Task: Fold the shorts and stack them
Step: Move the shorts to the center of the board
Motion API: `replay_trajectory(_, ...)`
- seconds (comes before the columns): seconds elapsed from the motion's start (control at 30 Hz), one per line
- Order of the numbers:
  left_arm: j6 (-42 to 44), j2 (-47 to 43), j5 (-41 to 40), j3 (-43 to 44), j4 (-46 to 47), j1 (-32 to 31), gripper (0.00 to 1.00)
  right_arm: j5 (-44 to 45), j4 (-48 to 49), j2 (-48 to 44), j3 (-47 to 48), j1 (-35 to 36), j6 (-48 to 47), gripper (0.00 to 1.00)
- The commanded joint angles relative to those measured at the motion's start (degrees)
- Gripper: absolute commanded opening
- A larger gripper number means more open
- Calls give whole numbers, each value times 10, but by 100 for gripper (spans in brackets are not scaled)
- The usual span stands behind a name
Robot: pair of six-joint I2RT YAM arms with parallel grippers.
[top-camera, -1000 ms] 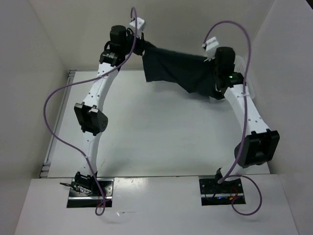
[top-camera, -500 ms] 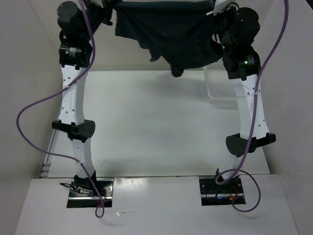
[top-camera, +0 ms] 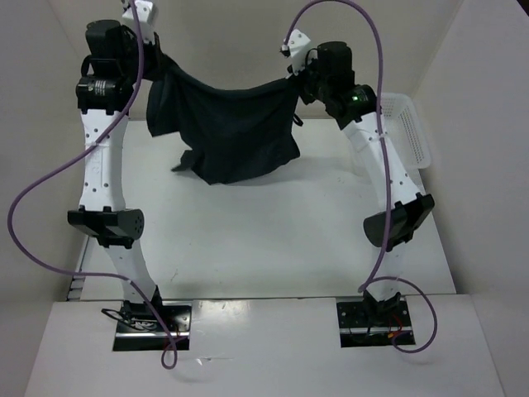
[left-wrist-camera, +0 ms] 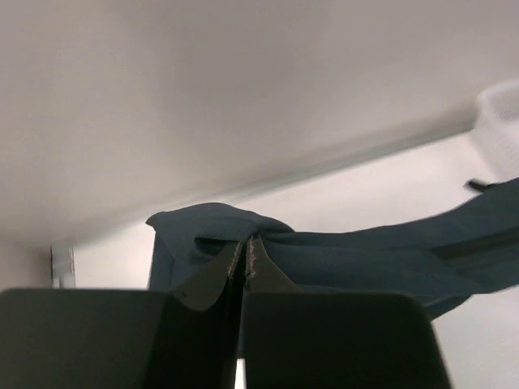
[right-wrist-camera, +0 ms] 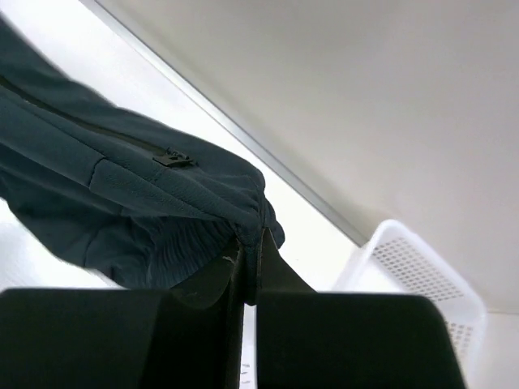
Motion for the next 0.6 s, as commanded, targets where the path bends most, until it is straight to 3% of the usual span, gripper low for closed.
replay_trajectory(0.0, 2, -4, -41, -64, 34, 20, 0, 50, 51, 17, 0, 4, 34, 0)
replay_trajectory(0.03, 2, 6, -49, -65, 41, 25, 0, 68, 80, 35, 15, 4, 43, 0)
replay_trajectory(0.13, 2, 77, -75, 62, 33, 43, 0, 137, 124, 62, 66, 4, 71, 0)
replay_trajectory(0.2, 2, 138, -81, 217, 19, 62, 0, 164, 129, 84, 99, 4, 91, 0)
replay_trajectory(0.27, 2, 169, -90, 295, 8, 62, 0, 190, 135, 90, 139, 4, 97, 0)
replay_trajectory(0.43, 2, 143, -85, 312, 15, 56, 0, 214, 146, 61, 134, 21, 72, 0)
replay_trajectory(0.57, 2, 143, -34, 317, -80, 50, 0, 184, 114, 32, 69, 27, 30, 0)
